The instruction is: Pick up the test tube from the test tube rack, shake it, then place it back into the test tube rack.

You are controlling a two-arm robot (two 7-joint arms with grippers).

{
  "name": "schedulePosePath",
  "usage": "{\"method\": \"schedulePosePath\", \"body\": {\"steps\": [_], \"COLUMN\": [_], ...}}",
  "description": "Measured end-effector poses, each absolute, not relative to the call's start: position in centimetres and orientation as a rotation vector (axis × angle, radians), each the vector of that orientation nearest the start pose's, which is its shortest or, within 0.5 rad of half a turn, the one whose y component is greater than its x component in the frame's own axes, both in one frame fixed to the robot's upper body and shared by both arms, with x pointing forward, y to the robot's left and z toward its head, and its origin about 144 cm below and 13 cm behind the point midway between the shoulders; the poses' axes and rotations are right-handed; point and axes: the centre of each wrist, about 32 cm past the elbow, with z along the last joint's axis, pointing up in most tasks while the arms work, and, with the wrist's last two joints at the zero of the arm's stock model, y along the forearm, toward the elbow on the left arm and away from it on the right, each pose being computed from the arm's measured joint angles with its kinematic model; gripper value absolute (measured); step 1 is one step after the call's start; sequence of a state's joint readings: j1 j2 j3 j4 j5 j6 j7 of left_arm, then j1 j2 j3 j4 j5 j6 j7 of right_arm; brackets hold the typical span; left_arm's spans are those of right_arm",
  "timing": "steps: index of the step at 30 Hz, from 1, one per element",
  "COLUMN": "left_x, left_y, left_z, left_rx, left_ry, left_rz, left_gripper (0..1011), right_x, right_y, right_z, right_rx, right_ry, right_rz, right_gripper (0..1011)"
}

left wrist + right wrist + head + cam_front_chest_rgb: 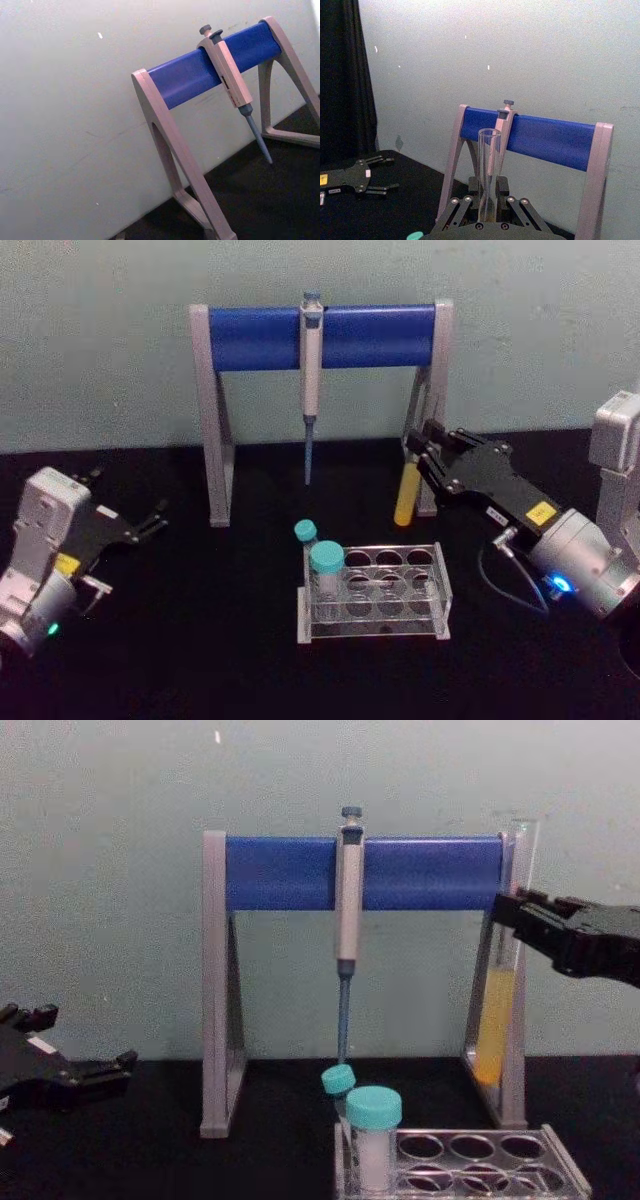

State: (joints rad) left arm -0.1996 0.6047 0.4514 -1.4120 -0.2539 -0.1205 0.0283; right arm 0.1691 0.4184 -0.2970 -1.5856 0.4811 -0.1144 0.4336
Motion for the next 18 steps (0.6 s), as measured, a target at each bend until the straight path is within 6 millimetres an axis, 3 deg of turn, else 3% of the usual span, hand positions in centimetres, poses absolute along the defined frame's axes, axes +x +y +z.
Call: {"method": "schedulePosePath", "body": {"steps": [18], "left_x": [48.9], "left_y": [31.0], "left_z": [114.0], "left_rx": [0.304], "left_ry": [-0.285], "left_rz": [1.248], "left_gripper": [1010], "right_x": [46.2], "right_y": [-28.1], "right_z": [119.5], "right_rx": [0.074], "right_ry": [-0.121], "right_rz": [-0.841], "right_gripper": [224]}}
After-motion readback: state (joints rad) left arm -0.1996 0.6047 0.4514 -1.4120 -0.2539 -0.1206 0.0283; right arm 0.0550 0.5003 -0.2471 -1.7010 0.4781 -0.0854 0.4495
